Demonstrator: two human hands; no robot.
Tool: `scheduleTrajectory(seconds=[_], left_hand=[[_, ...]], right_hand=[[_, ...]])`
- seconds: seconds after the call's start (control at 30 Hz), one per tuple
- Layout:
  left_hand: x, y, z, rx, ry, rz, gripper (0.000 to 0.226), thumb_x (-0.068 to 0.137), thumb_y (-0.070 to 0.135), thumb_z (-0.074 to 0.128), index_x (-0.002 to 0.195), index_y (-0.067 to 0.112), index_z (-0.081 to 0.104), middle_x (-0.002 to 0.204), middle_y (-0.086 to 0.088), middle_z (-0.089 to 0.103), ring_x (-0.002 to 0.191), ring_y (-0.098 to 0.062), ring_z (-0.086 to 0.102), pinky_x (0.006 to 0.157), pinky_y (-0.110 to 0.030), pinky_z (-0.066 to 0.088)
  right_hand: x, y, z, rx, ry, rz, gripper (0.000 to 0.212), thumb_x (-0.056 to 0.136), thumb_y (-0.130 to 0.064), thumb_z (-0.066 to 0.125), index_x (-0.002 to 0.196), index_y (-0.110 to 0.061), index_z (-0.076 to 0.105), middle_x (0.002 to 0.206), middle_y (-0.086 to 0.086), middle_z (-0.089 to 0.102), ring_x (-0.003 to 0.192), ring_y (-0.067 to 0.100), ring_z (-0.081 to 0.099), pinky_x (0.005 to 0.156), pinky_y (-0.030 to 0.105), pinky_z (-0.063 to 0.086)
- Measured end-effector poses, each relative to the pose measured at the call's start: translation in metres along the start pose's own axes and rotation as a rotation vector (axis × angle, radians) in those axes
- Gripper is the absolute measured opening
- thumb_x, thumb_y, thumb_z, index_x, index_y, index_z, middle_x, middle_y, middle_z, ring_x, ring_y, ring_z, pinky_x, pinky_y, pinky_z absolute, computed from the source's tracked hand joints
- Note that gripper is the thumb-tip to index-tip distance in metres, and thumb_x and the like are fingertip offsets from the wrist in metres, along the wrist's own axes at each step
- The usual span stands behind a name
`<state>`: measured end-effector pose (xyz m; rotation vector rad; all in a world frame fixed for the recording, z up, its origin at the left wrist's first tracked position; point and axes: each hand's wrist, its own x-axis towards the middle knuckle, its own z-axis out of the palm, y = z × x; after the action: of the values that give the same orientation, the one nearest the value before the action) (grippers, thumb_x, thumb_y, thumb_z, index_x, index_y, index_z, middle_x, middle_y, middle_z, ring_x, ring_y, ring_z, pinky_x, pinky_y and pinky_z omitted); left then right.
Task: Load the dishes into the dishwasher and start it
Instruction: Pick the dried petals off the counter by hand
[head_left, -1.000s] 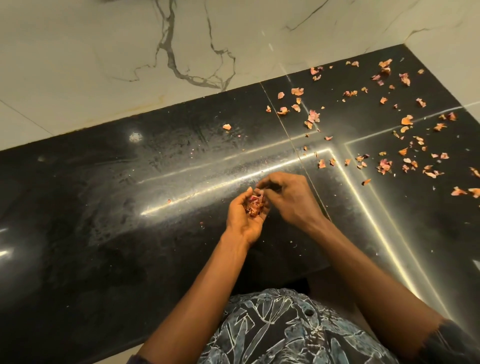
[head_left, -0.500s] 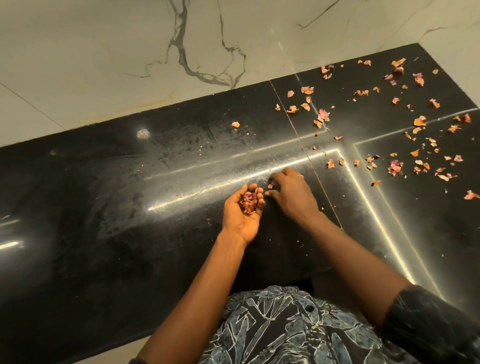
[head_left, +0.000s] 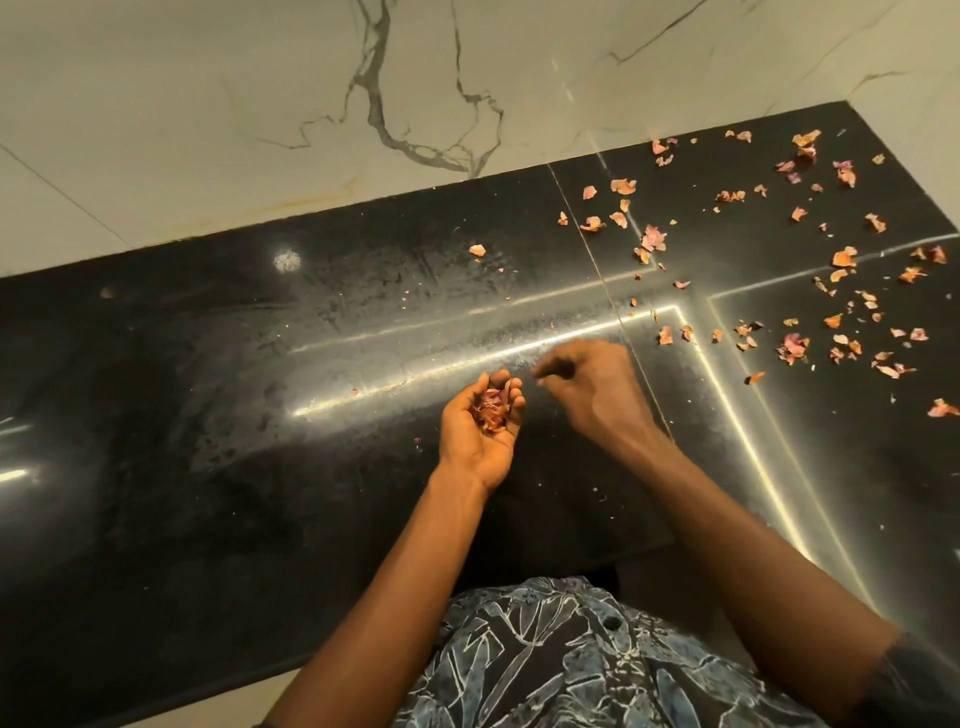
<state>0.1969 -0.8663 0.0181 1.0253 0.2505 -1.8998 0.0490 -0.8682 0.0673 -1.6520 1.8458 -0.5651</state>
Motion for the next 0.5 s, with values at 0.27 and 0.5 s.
scheduleTrajectory(seconds=[0.27,0.5], left_hand=[[0.0,0.011,0.004,0.008,0.031,-0.053,0.017,0.093,0.014,0.056,0.089,0.005,0.069,0.085,-0.006,0.069,0.089,-0.017,0.068,0.087,-0.023,0.051],[-0.015,0.039,-0.009,-0.037,0.03,0.009,0.025,0.097,0.012,0.051,0.087,-0.001,0.069,0.082,-0.015,0.067,0.065,-0.018,0.068,0.056,-0.023,0.057]], right_hand=[[-0.007,-0.067,0.012,-0.224,-0.095,-0.284,0.015,0.094,-0.019,0.059,0.101,-0.02,0.072,0.097,-0.002,0.069,0.087,0.02,0.065,0.075,0.04,0.055],[0.125,-0.053,0.013,-0.219,-0.004,-0.099,0.024,0.095,-0.018,0.064,0.118,-0.016,0.071,0.119,0.008,0.069,0.107,0.03,0.065,0.092,0.038,0.052]])
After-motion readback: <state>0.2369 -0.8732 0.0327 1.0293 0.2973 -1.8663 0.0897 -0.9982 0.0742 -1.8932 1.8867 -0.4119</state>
